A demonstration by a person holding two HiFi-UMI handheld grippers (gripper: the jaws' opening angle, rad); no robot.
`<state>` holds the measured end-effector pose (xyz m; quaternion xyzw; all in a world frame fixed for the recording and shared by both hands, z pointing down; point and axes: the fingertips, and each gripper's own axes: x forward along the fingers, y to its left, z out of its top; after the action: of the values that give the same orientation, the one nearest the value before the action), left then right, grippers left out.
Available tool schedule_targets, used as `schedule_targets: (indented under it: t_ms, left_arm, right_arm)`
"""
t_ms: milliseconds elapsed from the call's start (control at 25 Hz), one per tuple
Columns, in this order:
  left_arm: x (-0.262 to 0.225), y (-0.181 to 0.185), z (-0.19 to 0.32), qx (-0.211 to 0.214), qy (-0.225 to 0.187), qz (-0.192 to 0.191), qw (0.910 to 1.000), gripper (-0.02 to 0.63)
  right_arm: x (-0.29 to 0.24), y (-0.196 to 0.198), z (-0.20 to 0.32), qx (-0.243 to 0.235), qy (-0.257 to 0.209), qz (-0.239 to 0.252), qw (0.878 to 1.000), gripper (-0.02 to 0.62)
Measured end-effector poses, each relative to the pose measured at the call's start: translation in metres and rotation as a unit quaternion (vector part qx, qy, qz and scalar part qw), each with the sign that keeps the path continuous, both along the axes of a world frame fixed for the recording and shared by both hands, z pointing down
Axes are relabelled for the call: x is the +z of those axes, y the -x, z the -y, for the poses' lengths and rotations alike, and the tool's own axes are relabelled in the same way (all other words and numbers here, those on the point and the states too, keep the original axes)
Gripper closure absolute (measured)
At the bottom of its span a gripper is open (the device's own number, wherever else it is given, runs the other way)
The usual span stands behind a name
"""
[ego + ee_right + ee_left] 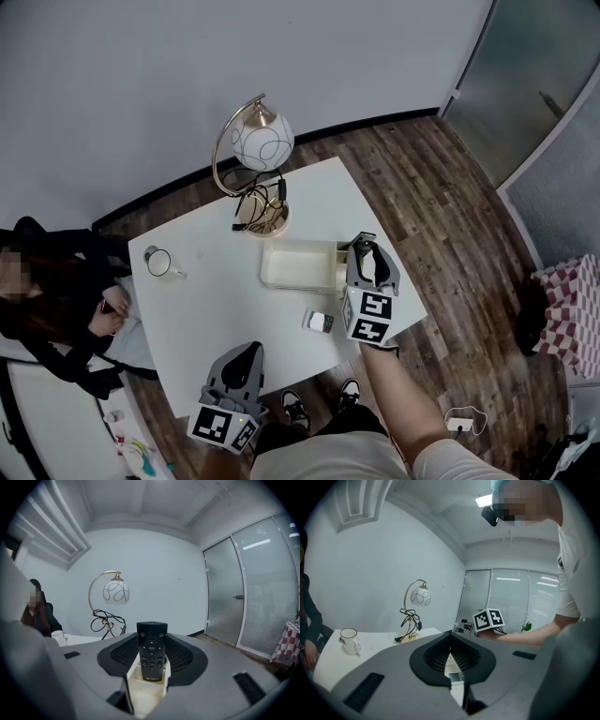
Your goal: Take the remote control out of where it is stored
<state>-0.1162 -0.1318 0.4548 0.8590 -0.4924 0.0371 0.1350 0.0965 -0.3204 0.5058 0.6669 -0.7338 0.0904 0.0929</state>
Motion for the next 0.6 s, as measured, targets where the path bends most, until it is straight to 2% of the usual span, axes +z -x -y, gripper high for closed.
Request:
schedule_targets:
  t_ms: [320,480,600]
  left_arm:
    - [-0.008,-0.015,-0.002,0.007,-0.011,-0.007,0.9999,0.598]
    - [-0.009,-0.022,-0.004,0.011,-0.012,-0.009,0.9998,0.598]
    - [-0.01,-0.027,-0.006,0.014,-0.013,-0.01,0.9998,0.598]
  right_arm:
    - [-0.062,-0.016,-0.029,-0.066,-0.035,-0.008,0.997,0.412]
    - [-0.066,-0.031,-0.049,-0.105,-0.015,-0.017,0.994,0.411]
    - [-0.056,-0.045,-0.067,-0.138,0.023,-0.034,0.99,0.413]
